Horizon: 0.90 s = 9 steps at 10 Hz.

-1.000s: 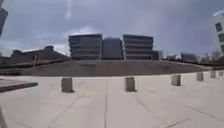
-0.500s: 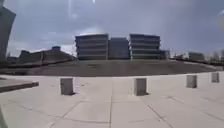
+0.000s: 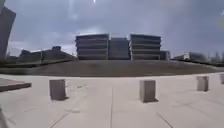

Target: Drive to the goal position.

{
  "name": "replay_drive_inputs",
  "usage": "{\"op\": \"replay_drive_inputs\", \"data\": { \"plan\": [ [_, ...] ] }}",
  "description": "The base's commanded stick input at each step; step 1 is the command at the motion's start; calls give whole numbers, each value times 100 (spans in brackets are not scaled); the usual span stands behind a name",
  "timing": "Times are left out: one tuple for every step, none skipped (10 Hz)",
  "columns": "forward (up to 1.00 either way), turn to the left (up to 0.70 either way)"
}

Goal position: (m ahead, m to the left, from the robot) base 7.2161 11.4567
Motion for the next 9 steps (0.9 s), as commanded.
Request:
{"op": "replay_drive_inputs", "data": {
  "plan": [
    [100, 40],
    [100, 30],
    [100, 8],
    [100, 3],
    [100, 3],
    [100, 2],
    [100, 13],
    [100, 40],
    [100, 29]
  ]
}}
